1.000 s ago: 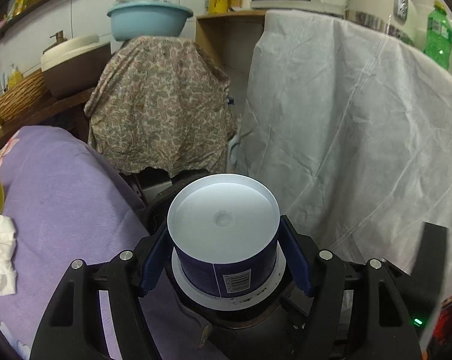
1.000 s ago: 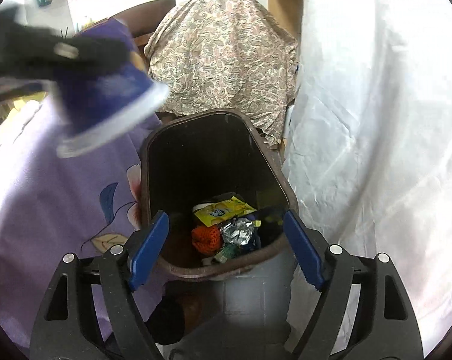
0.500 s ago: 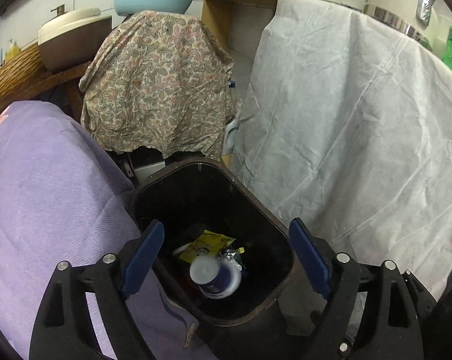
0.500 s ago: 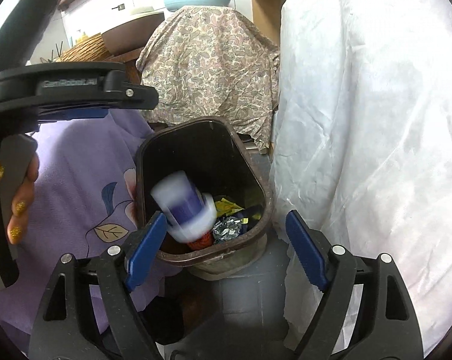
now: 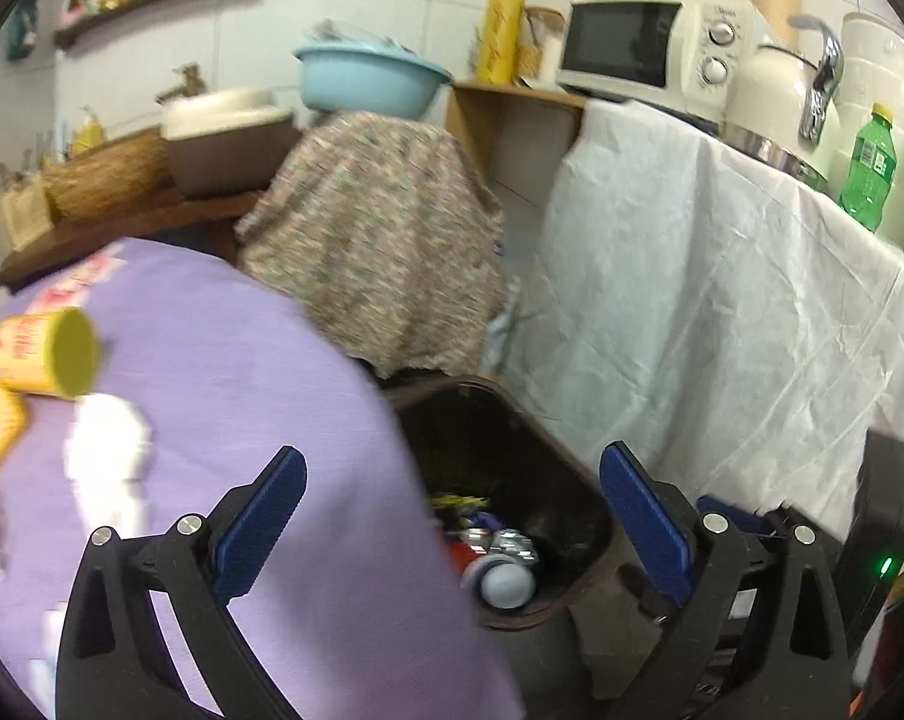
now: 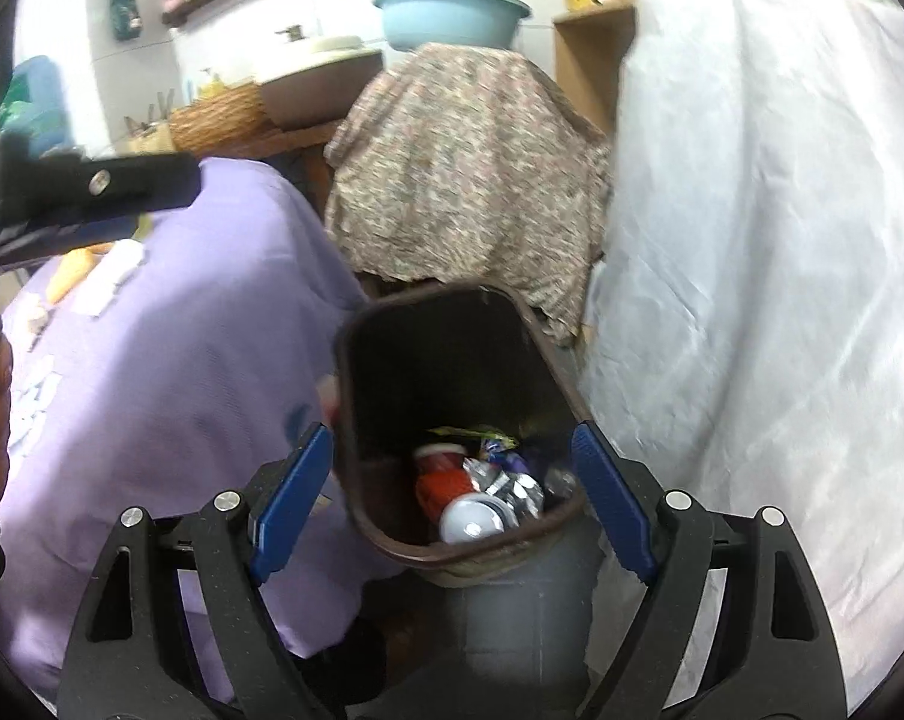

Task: Collect trash
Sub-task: 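Move back to the table and grasp a white tissue with the right gripper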

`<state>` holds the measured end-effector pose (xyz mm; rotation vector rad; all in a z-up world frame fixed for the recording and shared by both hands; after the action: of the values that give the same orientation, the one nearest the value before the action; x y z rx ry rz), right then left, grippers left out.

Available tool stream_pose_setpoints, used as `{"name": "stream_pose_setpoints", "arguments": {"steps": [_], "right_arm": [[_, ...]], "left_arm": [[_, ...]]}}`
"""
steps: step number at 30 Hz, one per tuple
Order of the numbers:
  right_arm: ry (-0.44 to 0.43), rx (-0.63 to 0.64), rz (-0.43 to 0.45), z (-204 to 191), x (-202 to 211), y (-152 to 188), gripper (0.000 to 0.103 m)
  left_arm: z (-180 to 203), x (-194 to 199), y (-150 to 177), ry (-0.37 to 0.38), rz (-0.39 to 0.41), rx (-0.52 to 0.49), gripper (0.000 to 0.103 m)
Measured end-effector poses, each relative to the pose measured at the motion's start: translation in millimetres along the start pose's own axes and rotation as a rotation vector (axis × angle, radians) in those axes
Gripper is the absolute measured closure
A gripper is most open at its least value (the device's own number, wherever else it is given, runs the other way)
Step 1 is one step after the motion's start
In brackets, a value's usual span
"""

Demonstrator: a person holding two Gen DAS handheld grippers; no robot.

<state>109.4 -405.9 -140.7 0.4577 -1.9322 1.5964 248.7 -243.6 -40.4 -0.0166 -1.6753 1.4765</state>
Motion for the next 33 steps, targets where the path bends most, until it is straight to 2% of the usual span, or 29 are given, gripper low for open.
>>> {"name": "stream_pose_setpoints", "arguments": {"steps": [2, 6, 11, 16, 19, 25, 33], "right_arm": [[-0.021, 0.019, 0.015, -12.7, 3.3, -6.8, 0.015], [-0.086, 0.080, 0.038, -48.7, 8.3, -19.4, 0.014], [-0.165, 0.131, 0.048, -89.2, 11.1, -29.2, 0.014], [-0.229, 0.162, 0.053, -121.7, 13.5, -38.2, 0.011], [-0.247, 0.199, 0.056, -143.1, 15.5, -43.2, 0.010], [-0.273, 0.288, 0.054, -182.8, 17.9, -44.9, 0.009], [-0.347, 0.363, 0.010, -232.6, 6.4, -51.0, 0.006]], "left_arm": [[-11.6, 14.4, 3.2, -0.044, 0.018, -0.015, 0.006], [-46.3, 43.5, 13.2, -0.131, 0.052, -0.013, 0.006], [-85.4, 66.4, 30.1, -0.170, 0.048, 0.030, 0.006], [-123.3, 90.5, 42.1, -0.254, 0.068, 0.073, 0.006], [-146.5, 99.9, 39.9, -0.321, 0.083, 0.077, 0.006], [-196.6, 114.6, 29.1, -0.450, 0.163, 0.121, 0.006], [-245.1, 130.1, 41.6, -0.491, 0.161, 0.202, 0.006]]}}
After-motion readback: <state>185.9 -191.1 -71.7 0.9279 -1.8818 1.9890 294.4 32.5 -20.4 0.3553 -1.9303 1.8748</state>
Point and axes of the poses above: each gripper's, at about its wrist camera, not at the fingertips, and x roughly against the way its jaws point, z to its right, y to its underside, the point moved 2 cm from there along -x, roughly the way its jaws point, and after that the axes turned 2 degrees about z, right-handed, at the moved point
